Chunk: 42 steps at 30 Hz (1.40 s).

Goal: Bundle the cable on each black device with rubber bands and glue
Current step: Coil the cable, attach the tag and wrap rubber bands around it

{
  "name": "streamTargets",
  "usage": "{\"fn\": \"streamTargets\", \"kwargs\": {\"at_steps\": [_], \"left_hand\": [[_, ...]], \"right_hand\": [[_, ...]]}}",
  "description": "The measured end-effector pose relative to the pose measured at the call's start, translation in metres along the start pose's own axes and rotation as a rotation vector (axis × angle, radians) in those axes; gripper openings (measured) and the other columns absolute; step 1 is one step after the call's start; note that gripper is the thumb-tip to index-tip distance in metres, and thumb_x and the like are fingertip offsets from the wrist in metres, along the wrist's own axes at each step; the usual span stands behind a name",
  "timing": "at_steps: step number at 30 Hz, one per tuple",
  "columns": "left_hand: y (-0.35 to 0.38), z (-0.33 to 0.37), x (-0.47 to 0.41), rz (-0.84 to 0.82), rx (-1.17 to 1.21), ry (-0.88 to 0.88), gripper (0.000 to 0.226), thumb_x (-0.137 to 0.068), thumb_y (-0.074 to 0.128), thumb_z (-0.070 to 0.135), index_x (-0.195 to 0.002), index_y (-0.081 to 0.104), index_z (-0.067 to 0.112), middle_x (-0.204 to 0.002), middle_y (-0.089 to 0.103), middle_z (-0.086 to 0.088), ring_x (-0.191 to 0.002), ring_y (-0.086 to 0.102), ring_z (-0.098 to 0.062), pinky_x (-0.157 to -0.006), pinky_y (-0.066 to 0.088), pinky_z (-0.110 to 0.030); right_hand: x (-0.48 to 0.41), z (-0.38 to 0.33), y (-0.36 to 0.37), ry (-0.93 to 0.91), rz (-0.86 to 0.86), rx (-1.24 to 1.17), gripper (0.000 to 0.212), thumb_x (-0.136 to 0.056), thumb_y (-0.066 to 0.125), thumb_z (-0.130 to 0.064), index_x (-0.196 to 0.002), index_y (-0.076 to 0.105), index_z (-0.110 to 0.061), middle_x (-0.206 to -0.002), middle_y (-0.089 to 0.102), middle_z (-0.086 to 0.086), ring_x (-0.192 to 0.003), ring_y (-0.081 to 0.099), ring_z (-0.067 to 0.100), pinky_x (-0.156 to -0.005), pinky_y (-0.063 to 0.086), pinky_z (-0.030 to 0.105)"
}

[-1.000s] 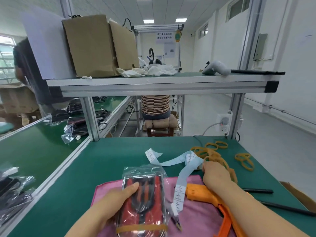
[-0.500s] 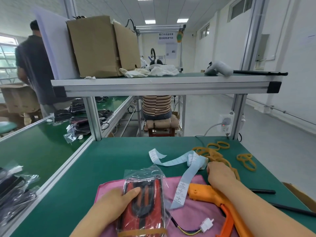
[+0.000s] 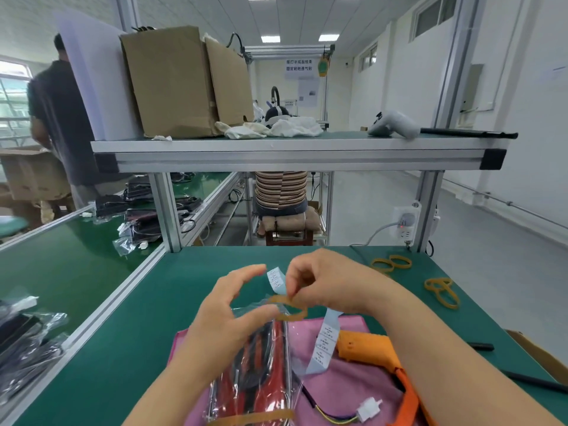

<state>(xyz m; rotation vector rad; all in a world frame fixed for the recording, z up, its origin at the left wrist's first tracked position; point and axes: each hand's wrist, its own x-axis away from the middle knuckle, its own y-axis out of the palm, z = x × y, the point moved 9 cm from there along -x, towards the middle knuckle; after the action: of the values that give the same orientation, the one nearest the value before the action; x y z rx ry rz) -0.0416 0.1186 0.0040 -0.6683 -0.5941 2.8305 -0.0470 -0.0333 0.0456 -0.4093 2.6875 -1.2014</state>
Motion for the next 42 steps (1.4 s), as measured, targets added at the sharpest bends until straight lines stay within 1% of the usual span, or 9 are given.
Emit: {"fn": "streamTargets", "kwargs": {"at_steps": [6, 16, 20, 24, 28, 31, 33, 37, 42], "left_hand": [[0.006, 0.003, 0.000, -0.149, 0.237, -0.145, 0.033, -0.062, 0.087, 0.043, -0.074, 0.070, 0.018, -0.063, 0.061, 0.004, -0.059, 0.054, -0.008, -0.061, 0.048, -0.019], [0.022, -0.043, 0.028, -0.515, 0.511, -0.515, 0.030, -0.087, 0.068, 0.042, -0.080, 0.071, 0.013, -0.069, 0.063, -0.009, -0.068, 0.061, -0.018, -0.061, 0.050, -0.024], [0.006, -0.057, 0.017, -0.277, 0.874, -0.570, 0.030, -0.088, 0.060, 0.040, -0.081, 0.072, 0.014, -0.072, 0.062, -0.005, -0.077, 0.065, -0.019, -0.069, 0.052, -0.033], [-0.012, -0.077, 0.010, -0.144, 1.100, -0.579, 0.041, -0.090, 0.047, 0.031, -0.103, 0.077, 0.007, -0.116, 0.070, -0.011, -0.109, 0.069, -0.024, -0.097, 0.047, -0.048], [-0.019, -0.090, 0.010, -0.046, 1.062, -0.574, 0.038, -0.084, 0.045, 0.004, -0.115, 0.068, 0.004, -0.121, 0.069, -0.013, -0.110, 0.069, -0.022, -0.083, 0.057, -0.043], [-0.024, -0.102, 0.014, 0.040, 1.007, -0.620, 0.032, -0.090, 0.042, -0.009, -0.108, 0.066, 0.002, -0.102, 0.075, -0.015, -0.082, 0.075, -0.020, -0.059, 0.061, -0.032], [-0.026, -0.107, 0.018, 0.040, 0.939, -0.637, 0.025, -0.091, 0.051, 0.000, -0.111, 0.065, 0.002, -0.093, 0.075, -0.014, -0.065, 0.072, -0.015, -0.053, 0.059, -0.027], [-0.044, -0.112, 0.020, 0.083, 0.730, -0.621, 0.042, -0.077, 0.064, 0.026, -0.115, 0.066, 0.007, -0.095, 0.076, -0.015, -0.048, 0.062, -0.008, -0.042, 0.052, -0.018], [-0.066, -0.078, 0.009, 0.005, 0.399, -0.480, 0.085, -0.054, 0.077, 0.072, -0.119, 0.064, 0.019, -0.105, 0.076, -0.003, -0.082, 0.075, -0.018, -0.066, 0.058, -0.029]], "right_hand": [[-0.008, -0.011, 0.023, -0.100, -0.042, -0.144, 0.019, -0.078, 0.070, -0.002, -0.075, 0.067, -0.021, -0.077, 0.068, 0.004, -0.067, 0.055, 0.007, -0.066, 0.048, 0.023], [-0.022, 0.008, 0.051, -0.093, -0.001, -0.373, 0.022, -0.082, 0.067, -0.006, -0.080, 0.068, -0.028, -0.078, 0.068, -0.010, -0.073, 0.060, 0.004, -0.074, 0.051, 0.022], [-0.033, 0.044, 0.031, 0.157, 0.275, -0.016, 0.023, -0.092, 0.058, -0.033, -0.113, 0.061, -0.026, -0.093, 0.060, -0.017, -0.088, 0.058, 0.006, -0.078, 0.044, 0.023], [-0.035, 0.082, 0.068, 0.428, -0.010, 0.105, 0.065, -0.079, 0.053, -0.074, -0.113, 0.058, -0.019, -0.108, 0.061, -0.002, -0.099, 0.060, 0.018, -0.074, 0.043, 0.029], [-0.030, 0.098, 0.095, 0.532, -0.107, -0.188, 0.048, -0.075, 0.066, -0.065, -0.084, 0.058, -0.018, -0.078, 0.067, -0.004, -0.062, 0.062, 0.010, -0.048, 0.047, 0.019], [-0.030, 0.101, 0.108, 0.573, -0.132, -0.436, 0.027, -0.084, 0.072, -0.040, -0.093, 0.062, -0.016, -0.082, 0.072, -0.002, -0.068, 0.066, 0.011, -0.062, 0.058, 0.025], [-0.029, 0.100, 0.108, 0.571, -0.114, -0.524, 0.021, -0.085, 0.073, -0.030, -0.094, 0.062, -0.015, -0.085, 0.072, 0.002, -0.076, 0.066, 0.014, -0.080, 0.059, 0.031], [-0.024, 0.082, 0.082, 0.473, -0.059, -0.554, 0.024, -0.081, 0.077, -0.021, -0.099, 0.064, -0.012, -0.067, 0.069, -0.003, -0.051, 0.061, 0.006, -0.049, 0.049, 0.019], [-0.015, 0.036, 0.027, 0.277, 0.059, -0.453, 0.029, -0.074, 0.083, -0.014, -0.098, 0.068, -0.020, -0.091, 0.071, -0.001, -0.064, 0.067, 0.009, -0.049, 0.051, 0.022]]}}
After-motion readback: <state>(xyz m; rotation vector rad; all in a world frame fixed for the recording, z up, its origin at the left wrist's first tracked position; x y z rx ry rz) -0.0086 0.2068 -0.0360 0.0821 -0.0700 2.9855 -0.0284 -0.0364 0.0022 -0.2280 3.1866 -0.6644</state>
